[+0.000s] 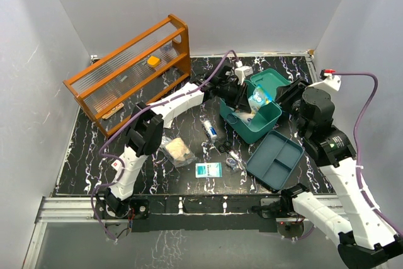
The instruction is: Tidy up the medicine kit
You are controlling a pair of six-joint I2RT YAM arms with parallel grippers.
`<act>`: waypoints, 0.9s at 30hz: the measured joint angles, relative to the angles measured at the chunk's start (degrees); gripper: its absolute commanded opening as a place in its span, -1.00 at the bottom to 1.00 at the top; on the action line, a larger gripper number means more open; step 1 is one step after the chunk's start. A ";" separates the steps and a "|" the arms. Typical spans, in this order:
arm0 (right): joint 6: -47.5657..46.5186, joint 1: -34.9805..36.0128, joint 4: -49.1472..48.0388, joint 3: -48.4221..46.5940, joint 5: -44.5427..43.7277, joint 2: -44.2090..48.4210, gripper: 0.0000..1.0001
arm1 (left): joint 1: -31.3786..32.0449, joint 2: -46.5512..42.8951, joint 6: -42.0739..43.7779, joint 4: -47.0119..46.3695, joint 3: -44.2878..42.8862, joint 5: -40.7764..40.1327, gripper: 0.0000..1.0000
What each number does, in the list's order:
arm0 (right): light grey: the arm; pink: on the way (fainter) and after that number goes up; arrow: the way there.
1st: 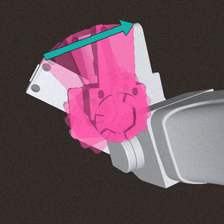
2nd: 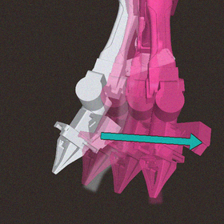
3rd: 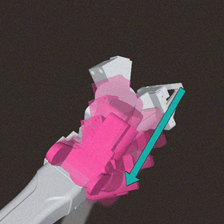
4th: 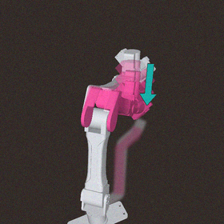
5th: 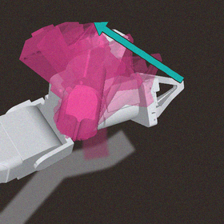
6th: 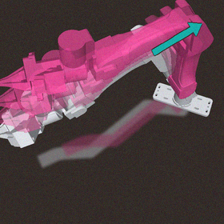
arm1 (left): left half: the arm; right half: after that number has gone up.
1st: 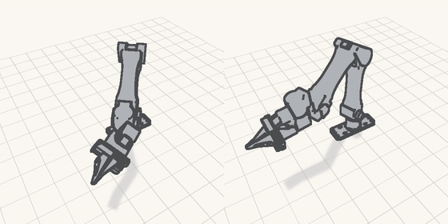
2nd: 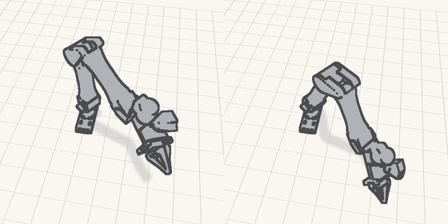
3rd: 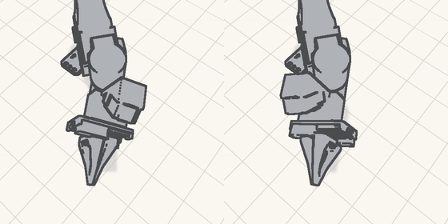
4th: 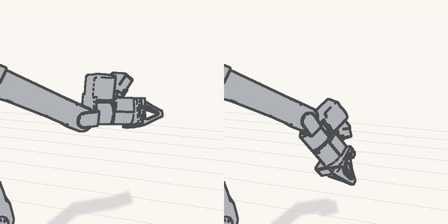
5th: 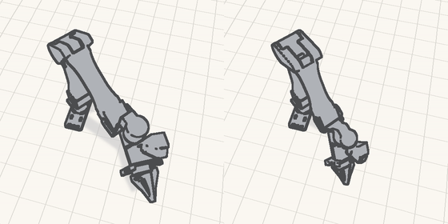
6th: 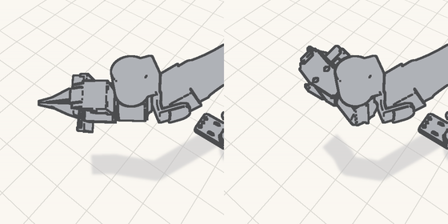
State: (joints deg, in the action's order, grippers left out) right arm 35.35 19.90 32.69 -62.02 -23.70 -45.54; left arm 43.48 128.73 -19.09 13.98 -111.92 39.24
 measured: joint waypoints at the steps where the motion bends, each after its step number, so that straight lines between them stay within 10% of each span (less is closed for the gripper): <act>1: 0.15 0.00 0.07 0.00 0.00 -0.04 -0.25 | 0.11 0.09 0.24 1.09 -0.72 -0.13 -0.75; 27: 5.33 -7.15 8.98 1.70 2.80 -15.12 -0.32 | 0.72 9.01 3.26 17.68 -15.08 0.09 -0.66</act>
State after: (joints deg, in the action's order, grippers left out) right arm 40.69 12.75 41.67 -60.31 -20.91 -60.66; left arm 44.21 137.73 -15.84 31.66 -127.00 39.33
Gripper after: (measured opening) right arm 0.344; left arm 0.169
